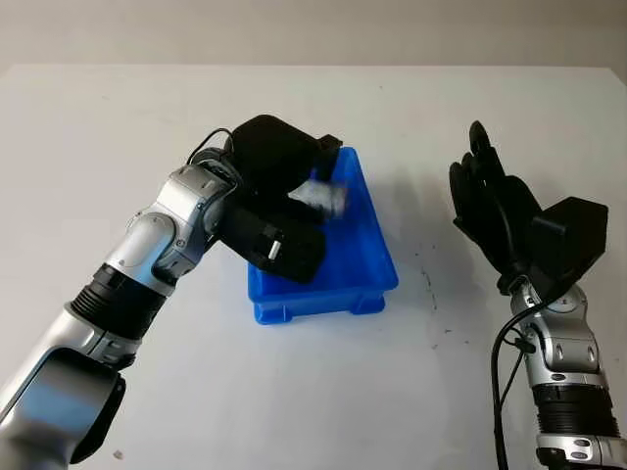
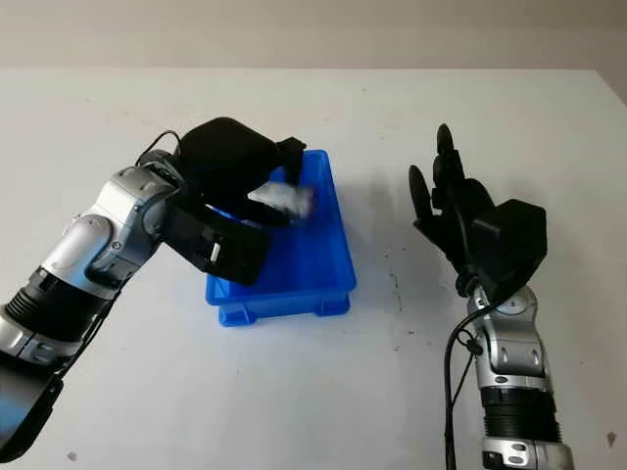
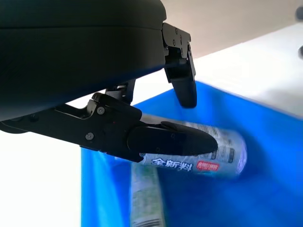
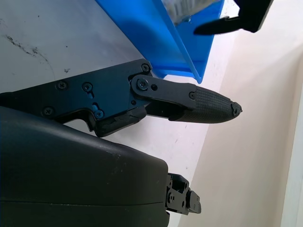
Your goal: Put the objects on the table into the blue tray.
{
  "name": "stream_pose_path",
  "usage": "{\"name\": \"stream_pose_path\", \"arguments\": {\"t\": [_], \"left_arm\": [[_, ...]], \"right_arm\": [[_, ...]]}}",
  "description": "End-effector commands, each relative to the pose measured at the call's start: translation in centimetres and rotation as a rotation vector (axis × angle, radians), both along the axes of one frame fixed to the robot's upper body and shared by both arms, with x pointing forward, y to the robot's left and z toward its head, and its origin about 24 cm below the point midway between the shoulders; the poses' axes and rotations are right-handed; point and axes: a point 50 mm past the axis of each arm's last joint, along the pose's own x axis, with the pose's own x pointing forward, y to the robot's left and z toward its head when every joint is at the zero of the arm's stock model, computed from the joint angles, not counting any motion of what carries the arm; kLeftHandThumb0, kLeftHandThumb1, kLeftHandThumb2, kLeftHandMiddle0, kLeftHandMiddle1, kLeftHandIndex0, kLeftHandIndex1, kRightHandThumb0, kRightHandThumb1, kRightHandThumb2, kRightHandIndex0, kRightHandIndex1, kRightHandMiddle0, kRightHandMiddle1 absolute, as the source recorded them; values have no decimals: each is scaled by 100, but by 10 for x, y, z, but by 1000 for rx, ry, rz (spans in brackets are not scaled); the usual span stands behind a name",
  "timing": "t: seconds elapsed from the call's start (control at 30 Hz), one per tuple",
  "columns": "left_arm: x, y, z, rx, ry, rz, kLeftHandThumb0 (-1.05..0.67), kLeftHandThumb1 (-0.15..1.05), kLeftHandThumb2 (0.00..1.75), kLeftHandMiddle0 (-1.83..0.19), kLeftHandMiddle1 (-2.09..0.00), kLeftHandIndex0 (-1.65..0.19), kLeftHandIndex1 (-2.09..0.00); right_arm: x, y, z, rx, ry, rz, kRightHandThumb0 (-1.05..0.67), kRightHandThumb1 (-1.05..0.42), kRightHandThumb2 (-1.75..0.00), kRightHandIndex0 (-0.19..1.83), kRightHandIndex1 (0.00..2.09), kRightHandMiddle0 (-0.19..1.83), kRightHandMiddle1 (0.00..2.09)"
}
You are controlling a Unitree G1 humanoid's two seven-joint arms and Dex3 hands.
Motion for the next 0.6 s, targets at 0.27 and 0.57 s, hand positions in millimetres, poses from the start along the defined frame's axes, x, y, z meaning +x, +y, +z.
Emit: {"name": "stream_pose_path", "arguments": {"t": [0.27,0.57], "left_arm": [[-7,6,28,-467,36,-181,-42,105,20,-3,-183,-9,-58],[-6,49,60,-1292,144,-257,-61,105,41,-11,-23,14,-74]], "right_arm": [[1,1,3,3,2,-5,-72,-105,-59,-19,0,-19,0],[4,8,5,45,-28,13,-71,-105,-60,-19,0,-19,0]]}}
